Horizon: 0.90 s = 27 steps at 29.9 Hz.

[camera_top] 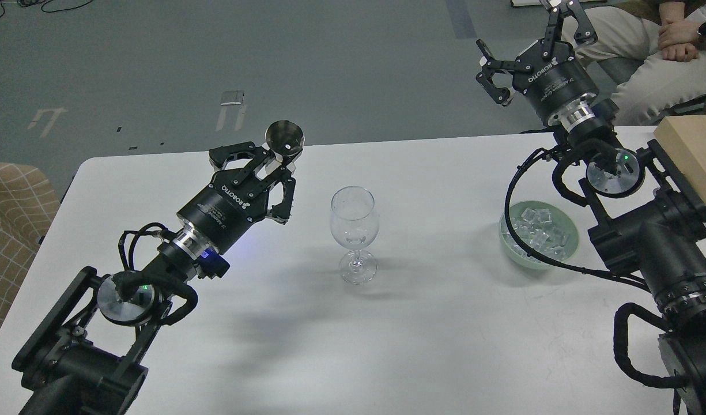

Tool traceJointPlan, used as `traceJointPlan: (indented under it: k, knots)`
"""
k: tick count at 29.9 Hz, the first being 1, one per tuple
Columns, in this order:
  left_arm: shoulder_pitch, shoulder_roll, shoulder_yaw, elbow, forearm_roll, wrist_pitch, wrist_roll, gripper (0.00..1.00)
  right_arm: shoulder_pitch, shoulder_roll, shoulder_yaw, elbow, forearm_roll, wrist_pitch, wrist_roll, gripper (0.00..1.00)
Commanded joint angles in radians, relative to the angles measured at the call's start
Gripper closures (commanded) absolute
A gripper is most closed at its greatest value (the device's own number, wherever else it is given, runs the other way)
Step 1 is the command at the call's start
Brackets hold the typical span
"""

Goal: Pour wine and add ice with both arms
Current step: 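Carry the jigger with the left gripper above the wine glass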

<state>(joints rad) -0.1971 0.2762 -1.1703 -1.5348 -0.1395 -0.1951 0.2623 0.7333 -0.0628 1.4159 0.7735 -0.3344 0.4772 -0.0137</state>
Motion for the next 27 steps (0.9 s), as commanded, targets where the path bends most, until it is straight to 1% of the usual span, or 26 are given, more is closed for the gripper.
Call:
traceJointPlan:
  k: [1,11,27]
  knots:
    - [-0.008,0.0,0.001,0.002,0.0,0.0,0.0,1.0,0.0,0.0,0.0,0.0,0.0,0.0,0.0,0.0]
    - [-0.028,0.002,0.034,0.004,0.008,0.005,0.0,1.0,0.002,0.001,0.0,0.0,0.0,0.0,0.0,0.0]
    - [-0.073,0.002,0.037,0.025,0.021,0.013,0.002,0.99,0.002,0.0,0.0,0.0,0.0,0.001,0.0,0.0]
